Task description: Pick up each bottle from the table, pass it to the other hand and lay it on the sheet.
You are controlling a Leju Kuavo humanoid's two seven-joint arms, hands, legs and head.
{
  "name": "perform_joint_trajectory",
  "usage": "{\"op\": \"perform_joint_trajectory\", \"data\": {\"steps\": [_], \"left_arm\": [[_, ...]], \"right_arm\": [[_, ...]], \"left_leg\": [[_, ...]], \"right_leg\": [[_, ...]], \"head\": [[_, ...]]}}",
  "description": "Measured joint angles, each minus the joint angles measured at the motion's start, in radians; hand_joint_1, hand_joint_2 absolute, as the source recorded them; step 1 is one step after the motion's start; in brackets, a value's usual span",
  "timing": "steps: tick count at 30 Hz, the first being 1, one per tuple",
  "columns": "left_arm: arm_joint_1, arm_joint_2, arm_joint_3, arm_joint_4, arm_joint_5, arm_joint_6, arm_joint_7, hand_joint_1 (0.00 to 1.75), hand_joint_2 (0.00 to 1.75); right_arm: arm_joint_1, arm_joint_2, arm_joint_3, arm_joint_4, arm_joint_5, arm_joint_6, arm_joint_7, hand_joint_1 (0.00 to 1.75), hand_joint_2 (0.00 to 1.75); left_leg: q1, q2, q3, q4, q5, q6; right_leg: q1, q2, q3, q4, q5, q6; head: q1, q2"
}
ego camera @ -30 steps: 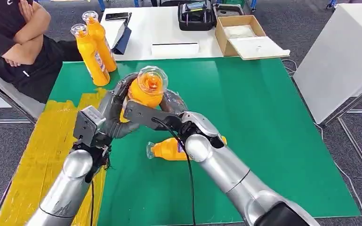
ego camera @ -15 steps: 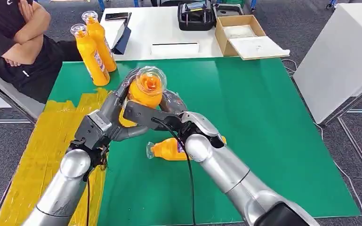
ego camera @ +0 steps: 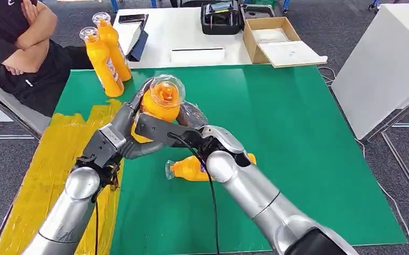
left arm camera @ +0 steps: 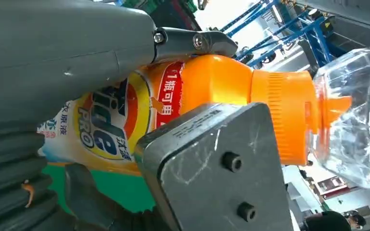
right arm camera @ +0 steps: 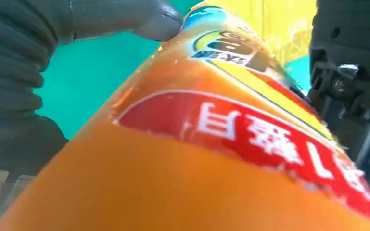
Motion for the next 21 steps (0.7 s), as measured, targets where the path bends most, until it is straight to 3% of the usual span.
{"op": "perform_joint_trajectory", "data": {"steps": [1,21], "left_arm": [[0.0,0.0,0.002,0.0,-0.002,0.0,0.0,0.0,1.75],[-0.036,-0.009,-0.001,0.049,0.0,0.03,-0.016,0.0,1.75]], "right_arm": [[0.0,0.001,0.0,0.0,0.0,0.001,0.0,1.75,1.75],[0.0,0.009,0.008,0.011,0.009,-0.016,0.006,1.75,1.75]], "left_leg": [[0.0,0.0,0.0,0.0,0.0,0.0],[0.0,0.0,0.0,0.0,0.0,0.0]], "right_leg": [[0.0,0.0,0.0,0.0,0.0,0.0],[0.0,0.0,0.0,0.0,0.0,0.0]], "head": [[0.0,0.0],[0.0,0.0]]}}
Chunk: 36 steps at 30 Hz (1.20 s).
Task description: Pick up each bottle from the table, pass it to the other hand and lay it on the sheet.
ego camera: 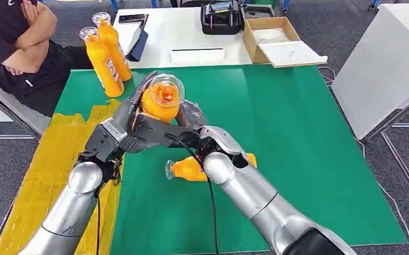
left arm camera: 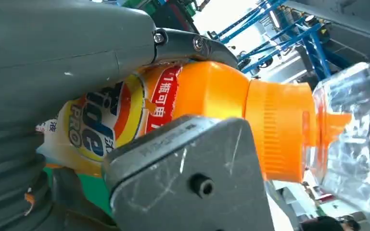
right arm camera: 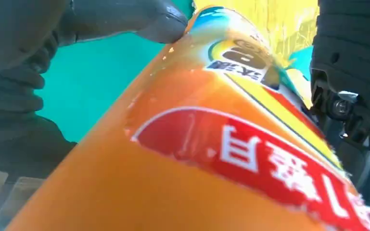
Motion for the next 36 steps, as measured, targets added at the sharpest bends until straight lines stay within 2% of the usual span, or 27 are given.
{"op": "perform_joint_trajectory", "data": {"steps": [3,4,5,6,8,9,10,12,14,16,36], "left_arm": [[-0.007,0.0,-0.003,0.014,0.013,0.001,-0.013,0.37,1.75],[-0.009,0.0,-0.003,0.017,0.013,0.0,-0.014,0.66,1.75],[-0.009,0.0,-0.003,0.019,0.013,0.0,-0.014,0.61,1.75],[-0.01,0.0,-0.004,0.022,0.016,0.0,-0.017,0.72,1.75],[-0.011,0.0,-0.004,0.025,0.016,0.0,-0.019,1.13,1.75],[-0.012,0.0,-0.004,0.026,0.018,0.001,-0.02,1.13,1.75],[-0.014,-0.001,-0.004,0.027,0.019,0.001,-0.022,1.41,1.75],[-0.018,-0.001,-0.004,0.032,0.02,0.001,-0.024,1.54,1.75],[-0.02,-0.001,-0.003,0.034,0.025,0.001,-0.026,1.57,1.75],[-0.024,-0.001,-0.003,0.038,0.028,0.002,-0.029,1.71,1.75],[-0.013,0.0,0.007,0.033,0.063,0.002,-0.028,1.75,1.75]], "right_arm": [[0.0,0.0,-0.002,0.006,0.003,-0.007,-0.006,1.75,1.75],[0.0,0.0,-0.003,0.007,0.004,-0.007,-0.006,1.75,1.75],[0.0,0.0,-0.003,0.008,0.005,-0.007,-0.006,1.75,1.75],[0.0,0.0,-0.003,0.008,0.006,-0.007,-0.008,1.75,1.75],[0.0,0.0,-0.004,0.011,0.007,-0.007,-0.012,1.75,1.75],[0.0,0.0,-0.005,0.013,0.008,-0.007,-0.015,1.75,1.75],[0.0,0.0,-0.005,0.014,0.009,-0.007,-0.018,1.75,1.75],[0.0,0.0,-0.005,0.015,0.009,-0.007,-0.021,1.75,1.75],[0.0,0.0,-0.005,0.016,0.009,-0.007,-0.022,1.75,1.75],[0.0,0.0,-0.005,0.016,0.009,-0.008,-0.024,1.75,1.75],[0.001,0.0,-0.005,0.016,0.008,0.001,-0.027,1.75,1.75]], "left_leg": [[0.0,0.0,0.0,0.0,0.0,0.0],[0.0,0.0,0.0,0.0,0.0,0.0],[0.0,0.0,0.0,0.0,0.0,0.0],[0.0,0.0,0.0,0.0,0.0,0.0],[0.0,0.0,0.0,0.0,0.0,0.0],[0.0,0.0,0.0,0.0,0.0,0.0],[0.0,0.0,0.0,0.0,0.0,0.0],[0.0,0.0,0.0,0.0,0.0,0.0],[0.0,0.0,0.0,0.0,0.0,0.0],[0.0,0.0,0.0,0.0,0.0,0.0],[0.0,0.0,0.0,0.0,0.0,0.0]], "right_leg": [[0.0,0.0,0.0,0.0,0.0,0.0],[0.0,0.0,0.0,0.0,0.0,0.0],[0.0,0.0,0.0,0.0,0.0,0.0],[0.0,0.0,0.0,0.0,0.0,0.0],[0.0,0.0,0.0,0.0,0.0,0.0],[0.0,0.0,0.0,0.0,0.0,0.0],[0.0,0.0,0.0,0.0,0.0,0.0],[0.0,0.0,0.0,0.0,0.0,0.0],[0.0,0.0,0.0,0.0,0.0,0.0],[0.0,0.0,0.0,0.0,0.0,0.0],[0.0,0.0,0.0,0.0,0.0,0.0]], "head": [[-0.001,0.0],[0.0,0.0],[0.0,0.0],[-0.001,0.0],[0.0,0.0],[0.0,0.0],[0.0,0.0],[0.0,0.0],[-0.001,0.0],[0.0,0.0],[0.0,0.0]]}}
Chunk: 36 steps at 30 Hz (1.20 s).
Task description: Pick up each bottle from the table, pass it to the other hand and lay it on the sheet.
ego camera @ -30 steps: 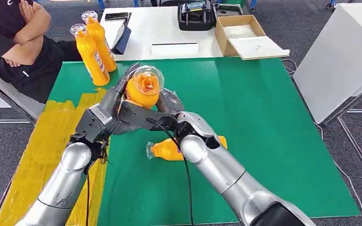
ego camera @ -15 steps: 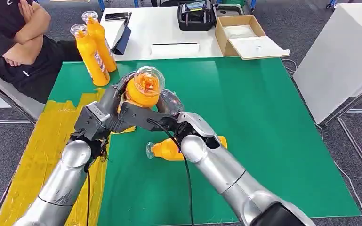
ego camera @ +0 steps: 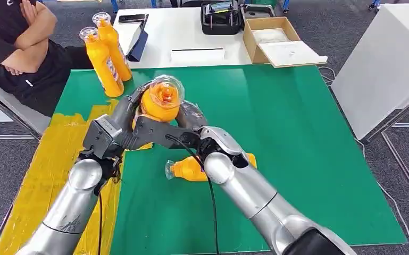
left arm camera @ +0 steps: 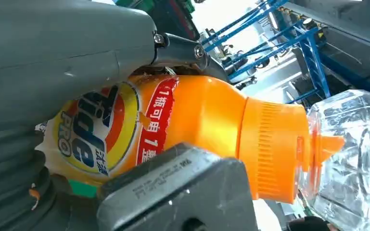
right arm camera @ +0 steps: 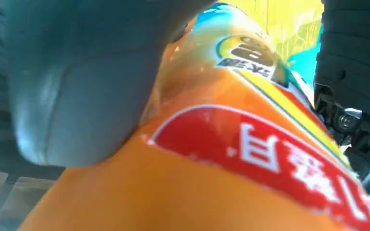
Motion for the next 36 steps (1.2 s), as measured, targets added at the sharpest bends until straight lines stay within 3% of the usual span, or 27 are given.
{"op": "perform_joint_trajectory", "data": {"steps": [5,6,7,10,11,36], "left_arm": [[0.006,0.0,0.006,-0.003,0.007,0.0,0.001,1.75,1.75],[0.006,0.0,0.006,-0.003,0.007,0.0,0.001,1.75,1.75],[0.006,0.0,0.006,-0.003,0.007,0.0,0.001,1.75,1.75],[0.009,0.0,0.01,-0.003,0.027,0.0,0.002,1.75,1.75],[0.012,0.0,0.014,-0.004,0.037,0.0,0.002,1.75,1.75],[0.113,0.002,0.118,-0.102,0.05,0.021,-0.002,1.75,1.75]], "right_arm": [[0.0,0.0,0.0,-0.002,-0.001,0.002,0.0,1.75,1.75],[0.0,0.0,0.001,-0.002,-0.001,0.002,0.0,0.19,1.75],[0.0,0.0,0.001,-0.002,-0.001,0.002,0.0,0.0,1.75],[0.0,0.0,0.001,-0.009,-0.004,-0.002,0.0,0.0,1.75],[0.0,0.0,0.001,-0.015,-0.004,-0.005,0.001,0.0,0.0],[0.043,-0.036,0.005,-0.14,0.004,-0.003,-0.011,0.0,0.0]], "left_leg": [[0.0,0.0,0.0,0.0,0.0,0.0],[0.0,0.0,0.0,0.0,0.0,0.0],[0.0,0.0,0.0,0.0,0.0,0.0],[0.0,0.0,0.0,0.0,0.0,0.0],[0.0,0.0,0.0,0.0,0.0,0.0],[0.0,0.0,0.0,0.0,0.0,0.0]], "right_leg": [[0.0,0.0,0.0,0.0,0.0,0.0],[0.0,0.0,0.0,0.0,0.0,0.0],[0.0,0.0,0.0,0.0,0.0,0.0],[0.0,0.0,0.0,0.0,0.0,0.0],[0.0,0.0,0.0,0.0,0.0,0.0],[0.0,-0.001,0.0,0.0,0.0,0.0]], "head": [[0.0,0.0],[0.0,0.0],[0.0,0.0],[0.0,0.0],[0.0,0.0],[0.0,0.0]]}}
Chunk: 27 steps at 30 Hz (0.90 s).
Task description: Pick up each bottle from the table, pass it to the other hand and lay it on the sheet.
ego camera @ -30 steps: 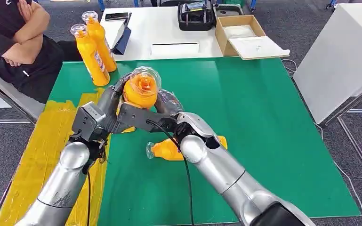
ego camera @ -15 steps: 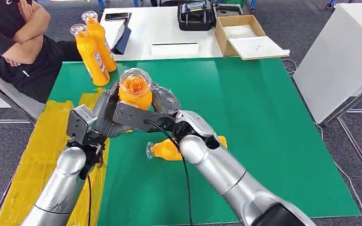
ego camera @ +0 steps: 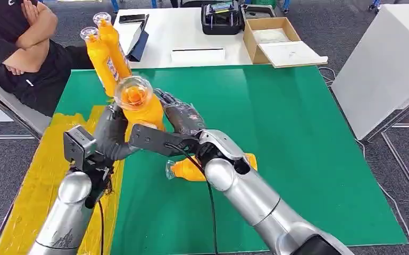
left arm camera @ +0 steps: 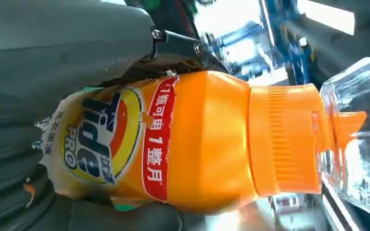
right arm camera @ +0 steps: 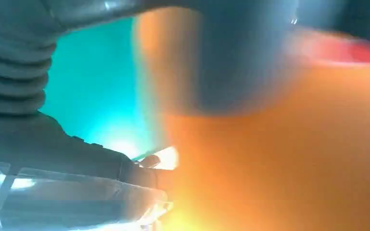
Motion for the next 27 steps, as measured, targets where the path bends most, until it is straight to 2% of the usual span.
{"op": "perform_joint_trajectory", "data": {"steps": [11,19,27], "left_arm": [[0.014,0.034,0.132,0.04,0.019,0.01,-0.014,1.75,1.75],[0.053,0.085,0.24,0.06,0.018,0.009,-0.038,1.75,1.75],[0.053,0.103,0.264,0.069,-0.036,0.053,-0.046,1.75,1.75]], "right_arm": [[0.033,-0.063,-0.017,-0.126,0.012,-0.008,-0.018,0.0,0.0],[0.131,-0.201,-0.152,-0.345,-0.055,0.019,-0.076,0.0,0.0],[0.154,-0.244,-0.206,-0.421,-0.063,0.023,-0.084,0.0,0.0]], "left_leg": [[0.0,0.001,0.001,0.0,0.0,0.0],[0.0,0.0,0.0,0.0,0.0,0.0],[0.0,0.0,0.001,0.0,0.0,0.0]], "right_leg": [[0.001,0.001,0.0,0.0,0.0,0.0],[0.0,0.0,0.0,0.0,0.0,0.0],[0.0,0.0,0.0,0.0,0.0,0.0]], "head": [[0.0,0.0],[0.0,0.0],[0.0,0.0]]}}
